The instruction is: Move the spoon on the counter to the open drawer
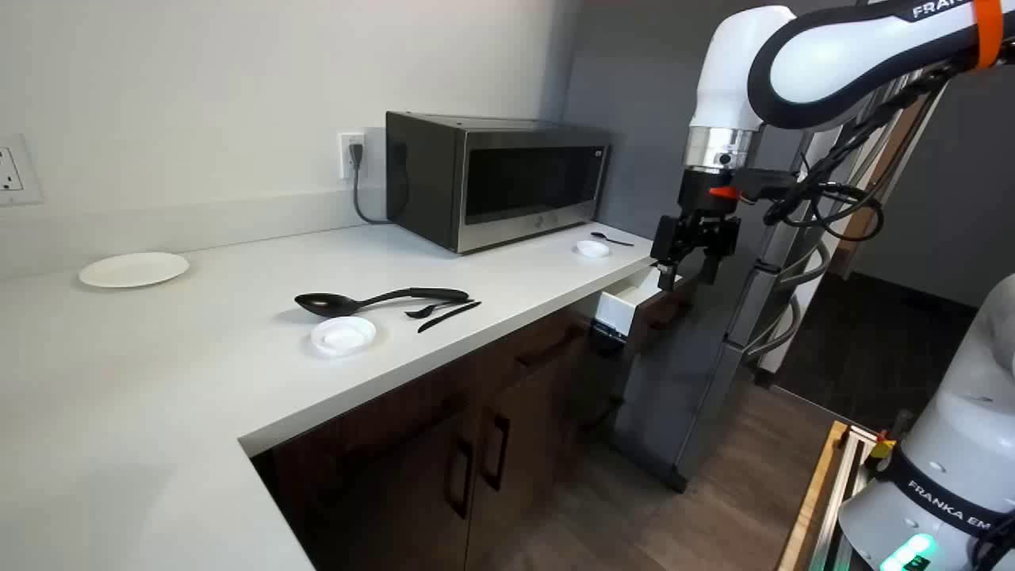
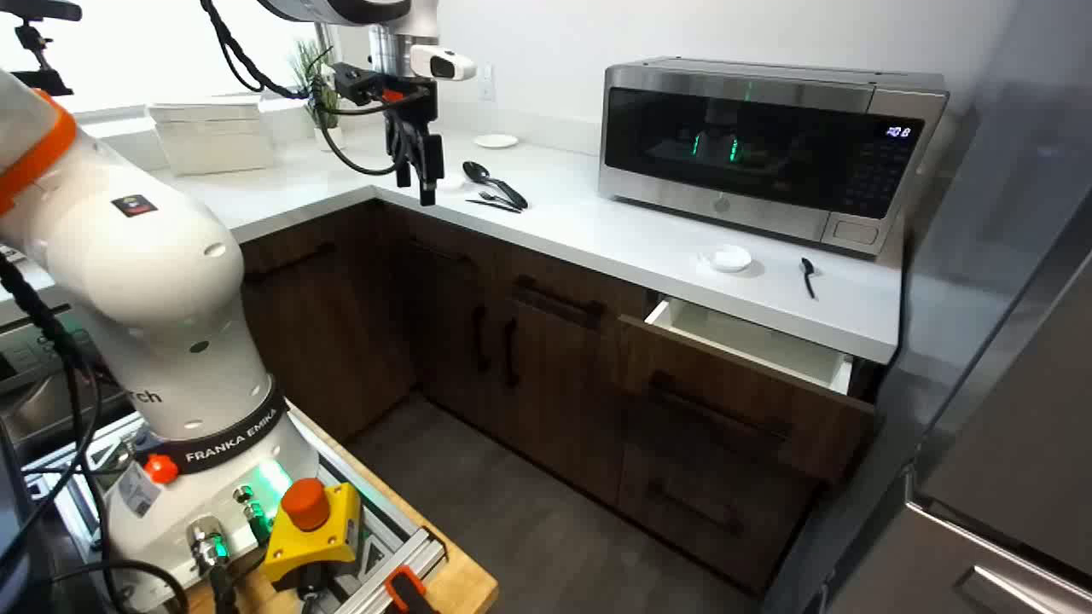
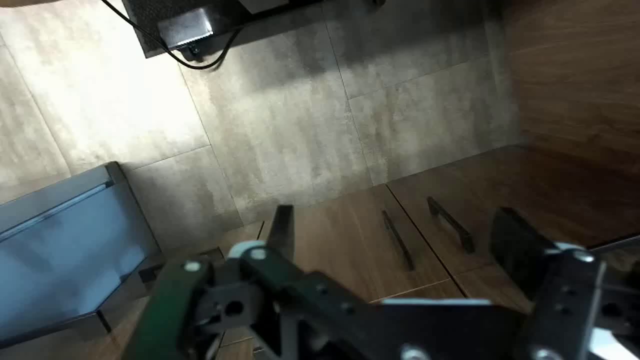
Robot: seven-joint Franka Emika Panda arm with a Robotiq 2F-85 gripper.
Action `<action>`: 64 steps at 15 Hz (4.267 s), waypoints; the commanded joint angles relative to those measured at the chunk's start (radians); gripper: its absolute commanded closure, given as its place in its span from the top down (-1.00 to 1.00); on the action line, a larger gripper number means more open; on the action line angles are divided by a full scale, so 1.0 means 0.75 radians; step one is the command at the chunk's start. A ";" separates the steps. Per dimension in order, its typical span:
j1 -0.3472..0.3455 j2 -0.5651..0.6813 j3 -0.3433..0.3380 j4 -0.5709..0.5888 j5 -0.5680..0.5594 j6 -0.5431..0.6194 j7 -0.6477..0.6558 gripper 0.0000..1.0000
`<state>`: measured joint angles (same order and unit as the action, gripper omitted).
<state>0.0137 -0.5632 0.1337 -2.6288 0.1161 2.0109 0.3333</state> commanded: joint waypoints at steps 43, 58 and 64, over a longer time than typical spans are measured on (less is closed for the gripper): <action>0.311 1.273 0.112 1.359 -1.163 0.002 0.018 1.00; 0.467 1.730 0.041 1.859 -1.014 -0.196 -0.303 1.00; 0.477 1.806 0.020 1.992 -0.889 -0.189 -0.552 1.00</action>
<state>0.3642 0.7416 0.1611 -1.2136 -0.6006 1.8664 0.0213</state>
